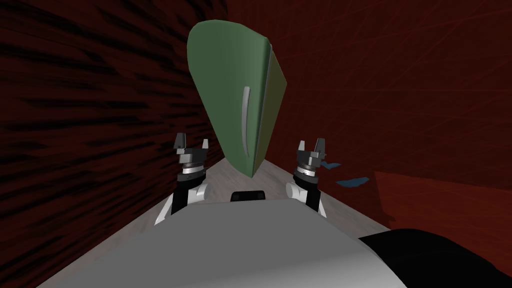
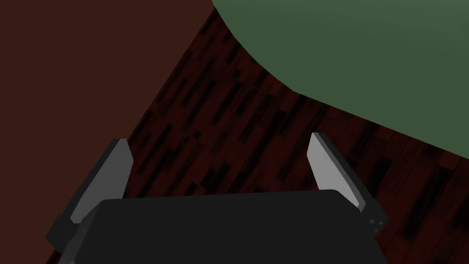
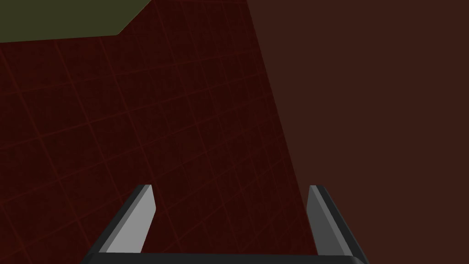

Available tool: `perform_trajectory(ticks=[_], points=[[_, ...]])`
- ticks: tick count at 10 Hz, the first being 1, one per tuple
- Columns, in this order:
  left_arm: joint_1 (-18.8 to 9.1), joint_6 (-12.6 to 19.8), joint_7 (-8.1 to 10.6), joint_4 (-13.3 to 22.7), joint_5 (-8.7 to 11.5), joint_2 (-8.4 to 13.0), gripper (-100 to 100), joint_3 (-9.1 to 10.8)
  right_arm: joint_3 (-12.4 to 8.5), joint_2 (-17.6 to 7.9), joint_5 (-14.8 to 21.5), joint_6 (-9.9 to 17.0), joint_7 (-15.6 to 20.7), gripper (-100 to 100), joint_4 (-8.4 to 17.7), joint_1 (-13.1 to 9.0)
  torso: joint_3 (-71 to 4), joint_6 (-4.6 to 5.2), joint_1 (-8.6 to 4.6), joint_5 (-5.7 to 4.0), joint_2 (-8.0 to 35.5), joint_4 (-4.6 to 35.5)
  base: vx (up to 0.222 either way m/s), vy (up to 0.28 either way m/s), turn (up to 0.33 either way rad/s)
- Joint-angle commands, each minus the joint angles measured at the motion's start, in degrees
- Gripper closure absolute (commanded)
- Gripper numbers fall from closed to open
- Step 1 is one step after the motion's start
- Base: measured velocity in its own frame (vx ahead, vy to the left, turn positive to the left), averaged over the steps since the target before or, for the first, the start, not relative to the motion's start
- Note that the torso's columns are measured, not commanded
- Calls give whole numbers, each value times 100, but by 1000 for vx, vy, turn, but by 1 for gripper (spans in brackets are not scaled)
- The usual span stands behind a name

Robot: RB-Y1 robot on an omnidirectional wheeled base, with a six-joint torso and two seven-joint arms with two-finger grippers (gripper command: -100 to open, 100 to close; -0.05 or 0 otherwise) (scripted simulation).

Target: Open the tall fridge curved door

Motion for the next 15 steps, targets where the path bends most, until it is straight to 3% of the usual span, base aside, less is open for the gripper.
perform_trajectory(ticks=[1,9,10,12,15], points=[[0,0,0,0,0,0,0,0,0,0,0,0,0,0,0,0,-467,0,0,0,232,235,0,0,0],[0,-1,0,-2,0,0,0,0,0,0,0,-1,0,0,-2,0,-7073,0,0,0,3539,3537,0,0,0],[-13,-30,-30,74,-12,172,-100,8,0,0,0,-1,0,0,-2,0,-7919,0,0,0,3962,3960,16,-12,8],[-42,-94,-94,239,-39,397,-100,24,0,0,0,0,0,0,1,1,-8430,0,-5,-1,4201,4203,29,-32,17],[-107,-231,-236,607,-98,636,-100,59,0,1,0,0,0,0,1,1,-8458,0,-4,-1,4226,4227,40,-51,22]])
